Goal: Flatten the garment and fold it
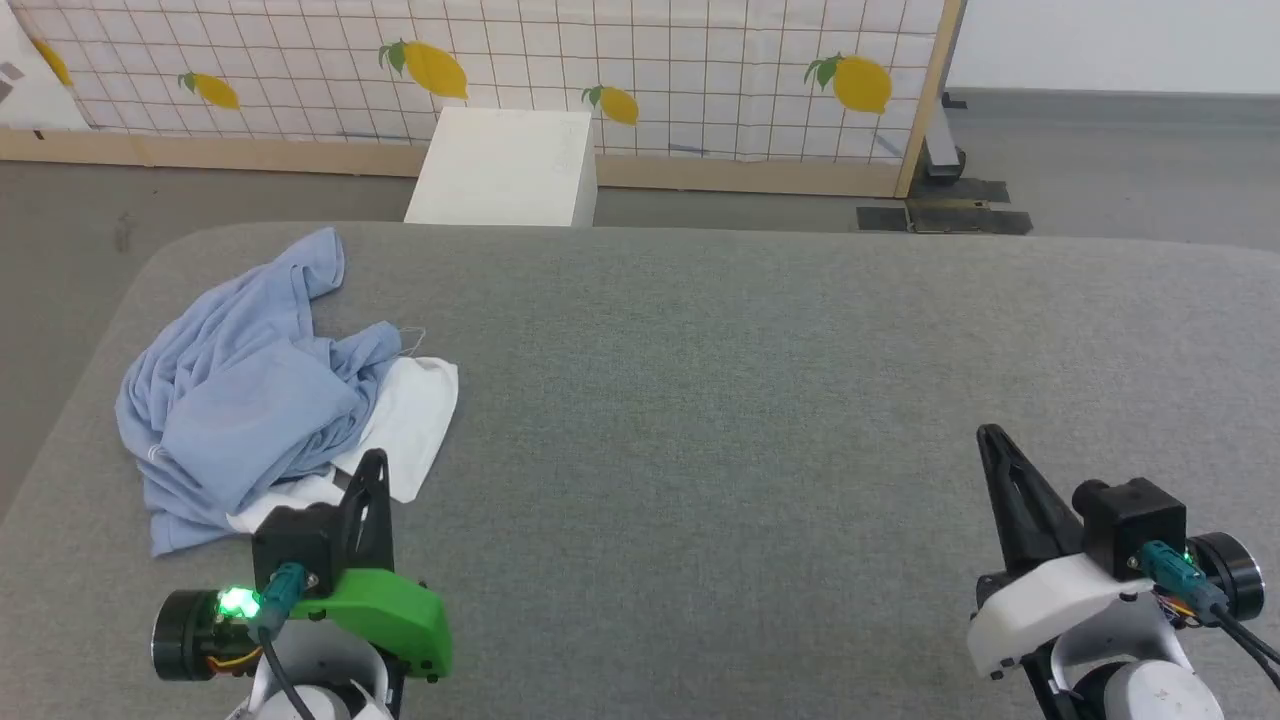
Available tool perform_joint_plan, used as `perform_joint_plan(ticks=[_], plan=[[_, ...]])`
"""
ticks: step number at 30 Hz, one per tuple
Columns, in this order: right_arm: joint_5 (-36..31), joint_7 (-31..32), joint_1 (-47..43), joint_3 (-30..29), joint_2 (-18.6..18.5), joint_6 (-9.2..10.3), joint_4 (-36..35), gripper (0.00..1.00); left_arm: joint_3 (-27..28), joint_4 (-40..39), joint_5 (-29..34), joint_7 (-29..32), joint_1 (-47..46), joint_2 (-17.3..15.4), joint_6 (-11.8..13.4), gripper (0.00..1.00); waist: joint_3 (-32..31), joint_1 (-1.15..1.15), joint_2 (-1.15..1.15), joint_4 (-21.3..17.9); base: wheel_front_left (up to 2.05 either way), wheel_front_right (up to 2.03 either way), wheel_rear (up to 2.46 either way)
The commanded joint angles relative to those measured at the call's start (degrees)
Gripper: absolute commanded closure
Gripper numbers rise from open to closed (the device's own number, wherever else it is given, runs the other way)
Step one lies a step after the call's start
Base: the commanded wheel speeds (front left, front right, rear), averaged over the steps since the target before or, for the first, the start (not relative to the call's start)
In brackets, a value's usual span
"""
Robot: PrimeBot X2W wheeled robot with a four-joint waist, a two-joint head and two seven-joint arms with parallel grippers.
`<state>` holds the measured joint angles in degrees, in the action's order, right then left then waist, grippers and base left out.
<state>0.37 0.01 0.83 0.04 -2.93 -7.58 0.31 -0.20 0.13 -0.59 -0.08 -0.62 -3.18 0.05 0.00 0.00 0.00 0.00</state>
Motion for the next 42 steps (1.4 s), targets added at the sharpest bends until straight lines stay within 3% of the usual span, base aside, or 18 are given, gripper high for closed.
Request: perform_joint_plan(ticks=[1,9,10,28,42], plan=[[-0.37,-0.01,-0.83,-0.04,0.05,0.09,-0.31,1.00,0.20,-0.13,0.59,0.08,0.62,0.30,-0.05,1.00,0.00,0.00,0.00,0.00,0.00,0.00,0.00],[-0.37,-0.01,-0.83,-0.04,0.05,0.09,-0.31,1.00,0.20,-0.13,0.59,0.08,0.62,0.30,-0.05,1.00,0.00,0.00,0.00,0.00,0.00,0.00,0.00],[-0.37,-0.01,-0.83,-0.04,0.05,0.09,-0.31,0.00,0.20,-0.13,0.59,0.08,0.62,0.30,-0.05,0.00,0.00,0.00,0.00,0.00,0.00,0.00,0.00],[2.05,-1.76,-0.43,-0.25,0.00,0.01,2.19,0.00,-1.09,1.83,-1.61,-1.75,-0.17,0.03,0.78,0.00,0.01,0.00,0.00,0.45,0.00,0.00,0.00],[3.67,-3.41,-1.01,0.15,0.00,0.02,3.99,0.00,-1.24,2.80,-2.87,-3.39,0.23,-0.15,1.63,0.00,-0.36,0.00,0.00,3.74,0.00,0.00,0.00]])
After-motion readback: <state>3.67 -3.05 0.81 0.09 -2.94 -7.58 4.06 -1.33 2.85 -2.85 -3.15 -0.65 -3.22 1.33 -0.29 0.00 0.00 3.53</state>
